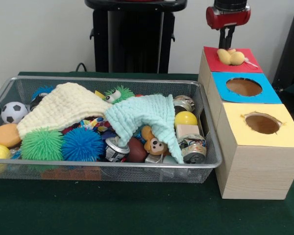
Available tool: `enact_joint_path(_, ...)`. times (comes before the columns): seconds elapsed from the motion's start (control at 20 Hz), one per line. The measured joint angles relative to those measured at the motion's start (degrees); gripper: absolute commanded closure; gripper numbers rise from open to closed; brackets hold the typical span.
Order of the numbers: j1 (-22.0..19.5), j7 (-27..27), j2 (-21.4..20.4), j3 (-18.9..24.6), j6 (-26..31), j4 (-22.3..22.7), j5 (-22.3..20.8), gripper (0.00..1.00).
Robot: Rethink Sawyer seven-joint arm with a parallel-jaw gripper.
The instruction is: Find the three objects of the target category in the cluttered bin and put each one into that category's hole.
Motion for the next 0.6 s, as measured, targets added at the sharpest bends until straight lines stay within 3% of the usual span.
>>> enact_joint_path(0.6, 1.1, 0.0, 0.2, -0.5, -0.4, -0.1, 0.0, 1.0)
